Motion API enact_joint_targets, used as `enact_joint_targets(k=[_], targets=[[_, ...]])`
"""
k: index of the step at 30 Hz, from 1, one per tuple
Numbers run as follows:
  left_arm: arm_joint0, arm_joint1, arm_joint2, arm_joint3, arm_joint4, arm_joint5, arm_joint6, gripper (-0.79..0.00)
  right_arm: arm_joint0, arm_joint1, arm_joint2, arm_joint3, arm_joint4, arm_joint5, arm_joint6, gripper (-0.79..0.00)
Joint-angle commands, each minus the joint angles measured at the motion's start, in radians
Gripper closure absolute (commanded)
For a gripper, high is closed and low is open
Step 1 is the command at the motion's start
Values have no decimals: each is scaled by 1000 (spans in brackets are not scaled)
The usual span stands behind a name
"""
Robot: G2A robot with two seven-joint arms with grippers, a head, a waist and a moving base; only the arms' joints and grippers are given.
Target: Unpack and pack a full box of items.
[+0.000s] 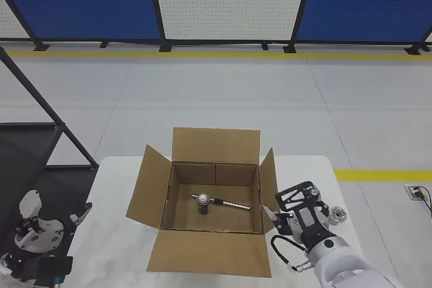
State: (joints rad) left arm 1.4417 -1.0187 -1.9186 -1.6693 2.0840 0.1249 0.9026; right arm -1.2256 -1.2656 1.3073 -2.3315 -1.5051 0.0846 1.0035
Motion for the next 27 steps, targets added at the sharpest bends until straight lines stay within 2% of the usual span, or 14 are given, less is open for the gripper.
enact_joint_targets(k=[1, 6, 8, 10, 23, 25, 27], targets=[[0, 0, 0, 0, 0, 0, 0, -785, -53, 0, 64, 4, 33, 53, -25, -785], [0, 0, 0, 0, 0, 0, 0, -785, -102, -1, 186, 80, 143, 94, -74, -785], [0, 0, 0, 0, 0, 0, 0, -785, -93, 2, 221, 139, 153, 81, -21, -785], [0, 0, 0, 0, 0, 0, 0, -785, -69, 5, 216, 165, 149, 35, 51, -785], [0, 0, 0, 0, 0, 0, 0, -785, -71, 5, 213, 167, 149, 30, 46, -785], [0, 0, 0, 0, 0, 0, 0, -785, -67, 4, 192, 207, 186, -11, 21, -785], [0, 0, 0, 0, 0, 0, 0, -785, -38, 1, 193, 275, 230, 6, 10, -785]])
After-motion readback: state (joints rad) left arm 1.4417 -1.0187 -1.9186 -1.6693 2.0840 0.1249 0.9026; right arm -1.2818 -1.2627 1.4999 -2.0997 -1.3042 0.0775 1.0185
